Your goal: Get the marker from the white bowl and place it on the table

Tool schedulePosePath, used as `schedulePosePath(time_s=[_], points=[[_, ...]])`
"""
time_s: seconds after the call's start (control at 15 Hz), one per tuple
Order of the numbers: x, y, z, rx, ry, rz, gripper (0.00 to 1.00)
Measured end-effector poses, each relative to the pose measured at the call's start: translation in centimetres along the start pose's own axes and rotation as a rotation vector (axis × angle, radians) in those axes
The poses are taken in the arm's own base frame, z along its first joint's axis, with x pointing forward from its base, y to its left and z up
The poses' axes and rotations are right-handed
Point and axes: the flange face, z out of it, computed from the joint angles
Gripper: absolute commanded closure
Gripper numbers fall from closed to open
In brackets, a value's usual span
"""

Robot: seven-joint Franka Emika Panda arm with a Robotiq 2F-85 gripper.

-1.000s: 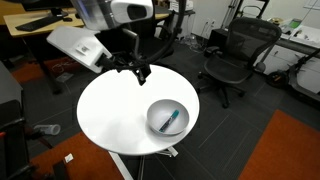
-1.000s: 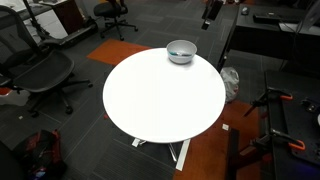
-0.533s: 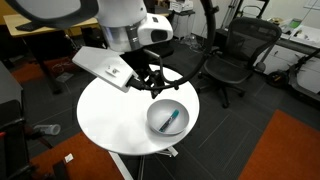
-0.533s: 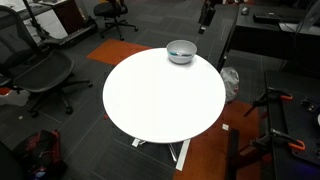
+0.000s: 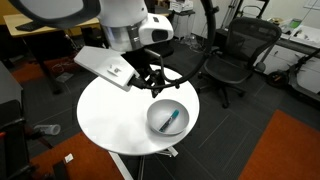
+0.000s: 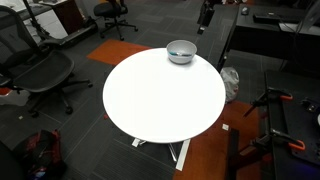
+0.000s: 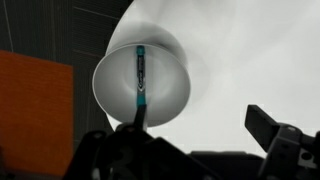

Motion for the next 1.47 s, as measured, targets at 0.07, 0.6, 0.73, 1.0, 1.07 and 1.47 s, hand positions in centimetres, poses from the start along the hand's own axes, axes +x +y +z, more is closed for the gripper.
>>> schedulePosePath(time_s=[0.07, 0.6, 0.73, 1.0, 1.07, 1.47], points=[[0.1, 0.0, 0.3, 0.003, -0.003, -0.001, 0.00], [1.4, 2.2, 3.0, -0.018, -0.037, -0.022, 0.00], [2.0, 2.5, 3.8, -0.025, -0.048, -0.043, 0.00], [3.2, 2.3, 5.4, -0.029, -0.069, -0.090, 0.00], [3.4, 2.3, 5.9, -0.028, -0.074, -0.098, 0.00], [3.9, 2.6, 9.6, -0.018, -0.113, -0.126, 0.00]])
